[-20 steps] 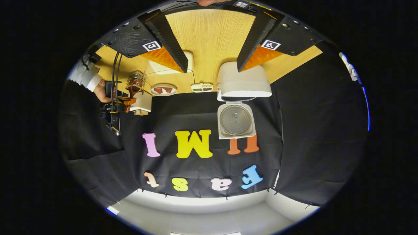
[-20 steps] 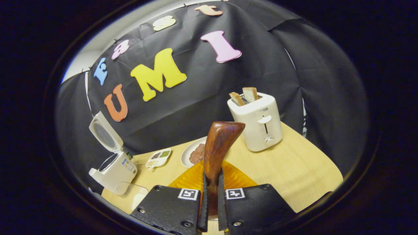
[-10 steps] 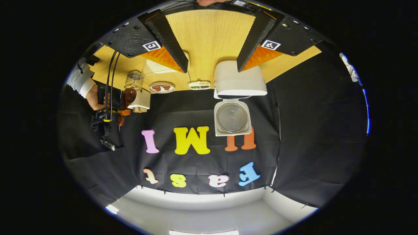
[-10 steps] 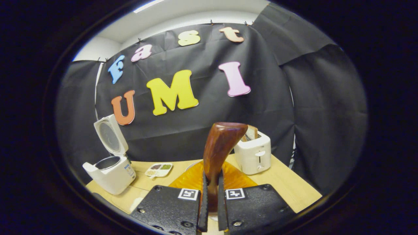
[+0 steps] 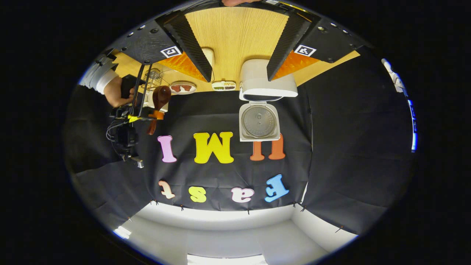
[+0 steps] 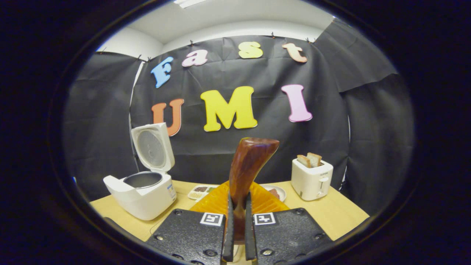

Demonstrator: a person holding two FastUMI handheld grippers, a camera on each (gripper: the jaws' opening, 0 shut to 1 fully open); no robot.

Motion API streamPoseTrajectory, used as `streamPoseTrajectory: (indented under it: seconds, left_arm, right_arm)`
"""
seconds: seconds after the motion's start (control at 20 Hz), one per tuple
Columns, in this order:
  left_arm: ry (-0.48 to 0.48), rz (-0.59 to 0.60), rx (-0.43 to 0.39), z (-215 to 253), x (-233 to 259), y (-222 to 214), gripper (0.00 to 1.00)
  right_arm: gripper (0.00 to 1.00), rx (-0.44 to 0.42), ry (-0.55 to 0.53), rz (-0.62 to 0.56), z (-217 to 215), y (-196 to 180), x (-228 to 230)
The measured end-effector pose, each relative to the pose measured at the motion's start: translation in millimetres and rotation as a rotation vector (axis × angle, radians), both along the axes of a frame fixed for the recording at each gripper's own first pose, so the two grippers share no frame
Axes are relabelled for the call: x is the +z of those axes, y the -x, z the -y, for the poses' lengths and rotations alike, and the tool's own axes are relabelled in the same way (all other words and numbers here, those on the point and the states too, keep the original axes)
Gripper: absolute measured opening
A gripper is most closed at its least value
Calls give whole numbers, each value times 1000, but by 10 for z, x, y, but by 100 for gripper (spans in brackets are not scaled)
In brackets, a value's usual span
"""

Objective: Close the left gripper, press the button to open the rice cooker; take a wooden spoon from the chopstick holder with the right hand, scoop a spoonful of rice and pour it into the rice cooker, then put the wooden spoon back into the chopstick holder.

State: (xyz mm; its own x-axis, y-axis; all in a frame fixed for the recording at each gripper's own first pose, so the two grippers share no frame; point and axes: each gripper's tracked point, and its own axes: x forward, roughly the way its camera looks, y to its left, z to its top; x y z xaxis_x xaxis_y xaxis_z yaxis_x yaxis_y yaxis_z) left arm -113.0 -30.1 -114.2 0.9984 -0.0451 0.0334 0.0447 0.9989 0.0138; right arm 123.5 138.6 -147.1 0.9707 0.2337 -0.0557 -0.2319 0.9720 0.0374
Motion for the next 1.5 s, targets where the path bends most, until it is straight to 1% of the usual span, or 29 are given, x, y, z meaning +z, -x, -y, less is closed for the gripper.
streamPoseTrajectory:
  seconds: [0.05,0.1,0.15,0.2,0.3,0.45,0.5,0.55,0.6,0.65,0.7,0.8,0.95,1.05,1.15,1.25,1.4,1.5]
  left_arm:
    - [-10,9,-5,18,48,24,95]
    - [-11,27,-3,-3,99,46,95]
    - [-7,43,0,-29,150,63,95]
    - [12,63,-3,-48,205,76,95]
    - [47,58,-36,-14,173,81,95]
    - [96,39,-24,-132,110,43,96]
    - [106,36,-23,-145,95,30,95]
    - [114,29,-23,-142,57,-2,95]
    - [115,22,-17,-156,30,-18,94]
    - [107,25,-1,-201,38,-19,94]
    - [92,24,13,-244,12,-26,94]
    - [82,21,11,-240,2,-3,94]
    - [112,35,-23,-152,58,-7,94]
    - [115,38,-34,-128,41,-31,94]
    - [122,29,-9,-188,23,-43,94]
    - [145,23,1,-174,14,-52,94]
    - [156,21,-4,-160,-4,-73,94]
    - [130,17,58,-295,-39,-99,94]
  right_arm:
    - [17,8,9,-19,-104,-7,-130]
    - [12,7,21,-38,-175,-25,-275]
    - [17,7,40,-57,-236,-44,-416]
    - [17,4,67,-70,-277,-69,-553]
    - [17,-27,126,-94,-271,-181,-808]
    - [17,-71,201,-106,-186,-257,-1032]
    - [17,-70,203,-139,-182,-279,-1126]
    - [17,-71,173,-211,-182,-269,-1242]
    - [17,-66,116,-277,-206,-261,-1343]
    - [17,-58,80,-311,-240,-268,-1344]
    - [18,-50,76,-330,-259,-247,-1352]
    - [18,-8,55,-348,-362,-200,-1333]
    - [17,99,-49,-387,-611,-40,-1336]
    - [17,162,-107,-417,-833,43,-1358]
    - [17,221,-180,-434,-986,97,-1340]
    - [17,297,-277,-487,-1132,146,-1332]
    - [17,316,-409,-558,-1085,125,-1350]
    - [17,330,-504,-559,-1010,94,-1253]
